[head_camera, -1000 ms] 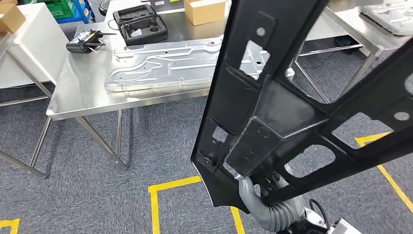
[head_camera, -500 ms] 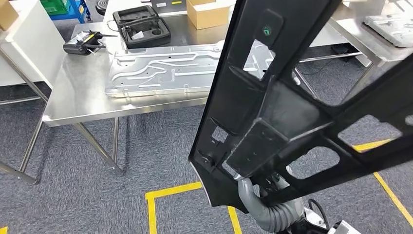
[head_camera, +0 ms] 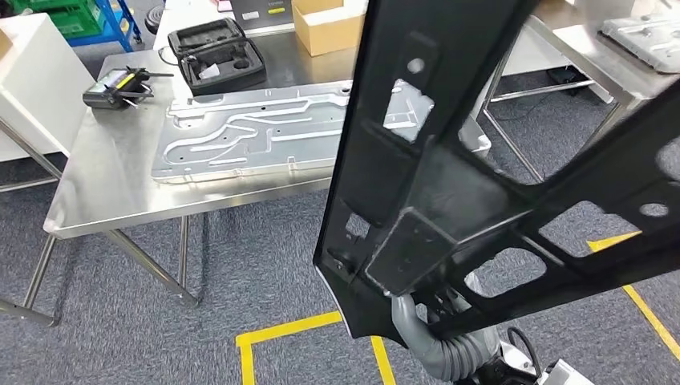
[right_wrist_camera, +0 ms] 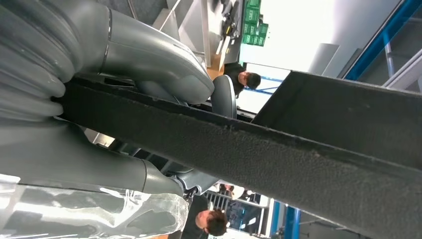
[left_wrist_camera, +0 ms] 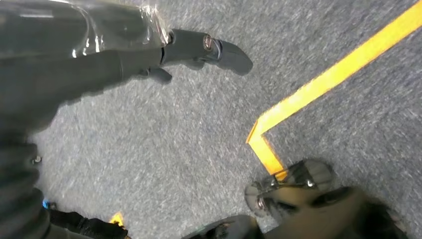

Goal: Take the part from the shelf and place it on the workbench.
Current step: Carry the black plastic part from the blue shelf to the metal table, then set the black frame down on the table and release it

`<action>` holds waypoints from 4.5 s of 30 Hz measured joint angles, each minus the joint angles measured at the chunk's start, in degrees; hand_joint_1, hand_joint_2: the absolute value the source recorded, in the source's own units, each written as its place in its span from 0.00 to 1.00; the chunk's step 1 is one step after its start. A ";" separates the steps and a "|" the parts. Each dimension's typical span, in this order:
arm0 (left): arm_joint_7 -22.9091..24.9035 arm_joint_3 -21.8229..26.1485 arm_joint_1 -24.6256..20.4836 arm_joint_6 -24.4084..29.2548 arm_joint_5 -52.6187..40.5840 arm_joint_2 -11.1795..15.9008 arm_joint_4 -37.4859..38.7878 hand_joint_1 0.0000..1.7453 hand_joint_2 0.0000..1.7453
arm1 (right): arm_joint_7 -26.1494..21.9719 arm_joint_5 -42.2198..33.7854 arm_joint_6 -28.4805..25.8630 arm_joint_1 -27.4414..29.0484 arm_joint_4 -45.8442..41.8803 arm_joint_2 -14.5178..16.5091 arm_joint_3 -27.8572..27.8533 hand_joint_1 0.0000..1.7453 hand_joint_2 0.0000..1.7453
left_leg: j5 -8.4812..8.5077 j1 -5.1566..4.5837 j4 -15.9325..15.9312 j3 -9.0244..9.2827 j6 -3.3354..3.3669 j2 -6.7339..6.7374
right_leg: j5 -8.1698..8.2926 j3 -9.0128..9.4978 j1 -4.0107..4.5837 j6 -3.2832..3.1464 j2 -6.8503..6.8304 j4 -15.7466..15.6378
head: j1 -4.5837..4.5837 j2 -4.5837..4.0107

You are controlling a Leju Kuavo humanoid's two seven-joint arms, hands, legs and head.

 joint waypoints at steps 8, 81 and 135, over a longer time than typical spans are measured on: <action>-0.24 0.00 0.33 0.08 0.02 0.04 0.01 0.00 1.00 | 0.02 -0.02 0.06 0.01 0.02 0.03 0.01 1.00 1.00 | 7.23 -0.35 -8.38 -2.93 0.76 -0.07 | -3.94 4.86 0.19 0.79 0.79 -0.13 | -0.01 0.00; -2.57 0.00 0.16 -4.21 -0.99 0.38 0.02 0.00 1.00 | 10.68 7.07 3.28 -3.36 -0.32 -1.46 -0.59 1.00 1.00 | 6.84 0.51 -9.18 -1.16 2.78 -0.22 | -8.34 -3.98 -0.38 3.43 0.33 13.84 | -0.63 -0.01; -0.62 -6.69 -3.40 -8.61 -8.63 0.02 0.04 0.00 0.00 | 32.07 49.04 29.26 -39.76 54.10 -12.66 10.79 0.00 0.00 | 8.95 -0.65 -10.47 -2.81 3.04 -0.87 | -1.77 -0.13 0.66 2.01 0.46 0.93 | -0.75 0.00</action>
